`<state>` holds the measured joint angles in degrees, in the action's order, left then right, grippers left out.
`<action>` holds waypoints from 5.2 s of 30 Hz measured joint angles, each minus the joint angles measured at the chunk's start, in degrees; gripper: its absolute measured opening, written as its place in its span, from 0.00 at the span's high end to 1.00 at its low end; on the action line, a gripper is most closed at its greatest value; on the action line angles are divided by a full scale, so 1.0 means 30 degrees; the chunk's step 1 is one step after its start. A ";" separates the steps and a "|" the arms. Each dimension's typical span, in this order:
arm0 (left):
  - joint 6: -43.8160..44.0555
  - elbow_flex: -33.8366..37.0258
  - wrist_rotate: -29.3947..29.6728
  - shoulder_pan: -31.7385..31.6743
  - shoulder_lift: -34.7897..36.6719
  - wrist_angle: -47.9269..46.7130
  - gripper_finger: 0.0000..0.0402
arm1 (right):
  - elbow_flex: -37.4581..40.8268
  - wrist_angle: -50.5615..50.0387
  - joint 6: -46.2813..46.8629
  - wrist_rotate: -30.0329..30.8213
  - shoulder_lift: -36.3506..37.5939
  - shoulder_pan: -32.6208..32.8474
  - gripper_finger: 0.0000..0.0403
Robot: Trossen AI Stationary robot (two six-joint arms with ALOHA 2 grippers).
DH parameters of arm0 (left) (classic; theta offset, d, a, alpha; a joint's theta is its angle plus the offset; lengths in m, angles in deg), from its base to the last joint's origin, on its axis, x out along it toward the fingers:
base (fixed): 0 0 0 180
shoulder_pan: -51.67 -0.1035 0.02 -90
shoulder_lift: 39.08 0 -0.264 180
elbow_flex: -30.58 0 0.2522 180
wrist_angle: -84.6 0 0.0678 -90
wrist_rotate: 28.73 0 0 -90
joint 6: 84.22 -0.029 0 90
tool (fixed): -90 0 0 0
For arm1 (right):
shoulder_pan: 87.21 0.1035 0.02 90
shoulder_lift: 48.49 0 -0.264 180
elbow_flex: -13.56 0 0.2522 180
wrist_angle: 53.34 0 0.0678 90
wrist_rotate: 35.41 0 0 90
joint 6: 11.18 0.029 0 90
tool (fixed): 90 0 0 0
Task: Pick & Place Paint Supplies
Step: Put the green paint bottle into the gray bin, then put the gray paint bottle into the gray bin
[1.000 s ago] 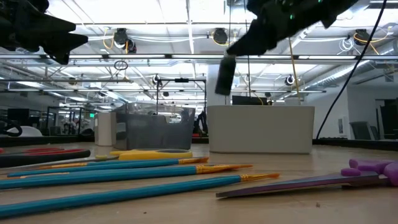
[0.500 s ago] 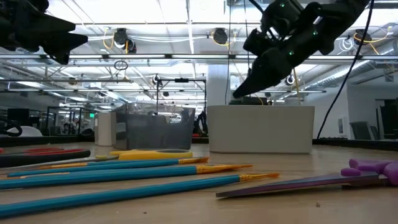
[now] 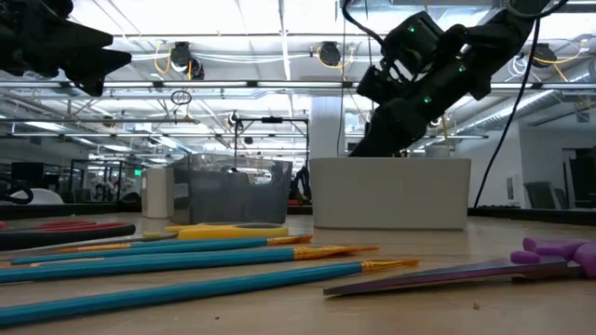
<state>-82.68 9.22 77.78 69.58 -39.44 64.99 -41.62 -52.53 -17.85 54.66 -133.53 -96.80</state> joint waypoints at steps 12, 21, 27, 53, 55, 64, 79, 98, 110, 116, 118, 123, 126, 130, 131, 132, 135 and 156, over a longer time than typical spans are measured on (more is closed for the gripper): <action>-0.0007 0.0000 0.0007 0.0000 -0.0007 -0.0007 0.50 | 0.0054 -0.0243 -0.1149 -0.0042 0.2095 0.0007 0.53; -0.0007 0.0000 0.0014 0.0000 0.0000 -0.0007 0.50 | 0.0040 -0.3992 -0.1007 -0.0056 0.7811 0.0763 0.53; -0.0007 0.0000 0.0007 0.0003 0.0000 -0.0007 0.50 | 0.0040 -0.8053 -0.0997 -0.0095 1.1376 0.2574 0.53; -0.1374 0.0007 0.0195 0.0000 -0.0003 0.0000 0.50 | 0.4184 -0.8167 0.0003 -0.0115 1.8728 0.6164 0.54; -0.2696 0.0005 0.0390 0.0000 -0.0005 0.0000 0.50 | 0.4262 -0.7827 -0.0022 -0.0122 1.8728 0.6164 0.54; -0.8257 0.0000 0.0663 0.0000 0.0000 0.0000 0.50 | 0.4287 -0.7270 -0.0002 -0.0120 1.8719 0.6164 0.56; -0.0947 0.0000 0.0428 0.0000 0.0000 0.3167 0.50 | 0.4287 -0.3126 -0.1769 -0.0064 1.8706 0.6142 0.57; 0.8153 -0.6657 -0.1665 0.1838 -1.2919 0.1821 0.97 | 0.4287 -0.2389 0.1864 -0.0071 1.7373 0.6343 0.58; 2.1126 -2.0409 -0.6444 0.5764 -2.4939 -1.7050 0.83 | 0.4287 0.1576 0.3495 0.0197 1.3369 0.7824 0.58; 2.3867 -2.0771 -1.0223 0.6309 -2.7437 -1.6528 0.56 | 0.4287 0.4101 0.3671 0.1539 1.1551 0.8137 0.58; 2.3437 -2.0771 -1.1167 0.6530 -2.8024 -1.6568 0.48 | 0.4287 0.4526 0.3916 0.1533 1.1108 0.8244 0.58; 2.3163 -2.0771 -1.0571 0.7618 -2.9149 -1.6585 0.35 | 0.4287 0.5224 0.4005 0.1532 1.0469 0.8378 0.58; 2.3088 -2.0771 -1.0334 0.8003 -2.9639 -1.6816 0.31 | 0.4287 0.5498 0.4005 0.1532 1.0437 0.8378 0.58; 2.2748 -2.0814 -1.0094 0.8202 -3.0117 -1.7121 0.30 | 0.4287 0.5504 0.4005 0.1532 1.0437 0.8378 0.58; 2.2422 -2.0816 -0.9786 0.8249 -3.0113 -1.7162 0.31 | 0.4287 0.5503 0.4005 0.1535 1.0437 0.8378 0.58; 2.2153 -2.0808 -0.9405 0.8367 -3.0112 -1.7141 0.31 | 0.4287 0.5507 0.4005 0.1532 1.0437 0.8378 0.58; 2.1619 -2.0796 -0.8784 0.8392 -3.0112 -1.7187 0.34 | 0.4287 0.5495 0.4005 0.1532 1.0437 0.8378 0.58; 1.8832 -2.0699 -0.4087 0.8378 -3.0170 -1.7008 0.40 | 0.4287 0.5643 0.3947 0.1539 1.0437 0.8728 0.58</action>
<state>-26.18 -52.87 65.52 94.71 -129.95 13.96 -28.76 -35.60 -6.01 59.28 -102.22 -70.61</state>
